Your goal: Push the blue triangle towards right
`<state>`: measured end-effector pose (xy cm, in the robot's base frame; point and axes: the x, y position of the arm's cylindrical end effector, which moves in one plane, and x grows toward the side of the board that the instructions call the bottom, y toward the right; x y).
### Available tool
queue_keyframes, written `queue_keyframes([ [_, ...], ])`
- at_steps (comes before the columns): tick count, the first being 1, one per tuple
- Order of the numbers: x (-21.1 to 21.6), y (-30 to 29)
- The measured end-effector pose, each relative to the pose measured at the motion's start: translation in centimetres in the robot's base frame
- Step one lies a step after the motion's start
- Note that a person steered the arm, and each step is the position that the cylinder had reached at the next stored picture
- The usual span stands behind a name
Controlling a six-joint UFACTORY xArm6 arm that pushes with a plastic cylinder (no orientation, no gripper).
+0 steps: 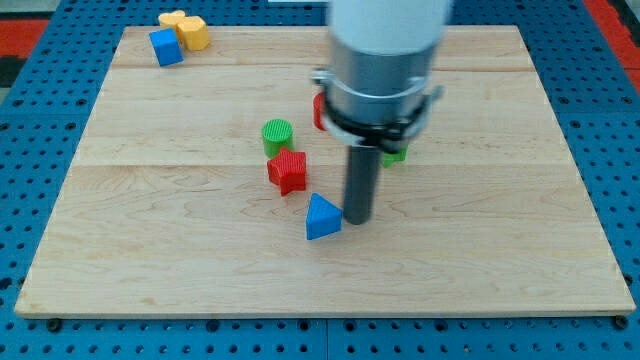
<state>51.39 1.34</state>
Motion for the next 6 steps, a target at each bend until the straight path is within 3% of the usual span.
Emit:
queue_keyframes([
  [2, -0.8, -5.9],
  [3, -0.8, -11.7],
  [4, 1.1, -12.8],
  [6, 4.6, 0.5],
])
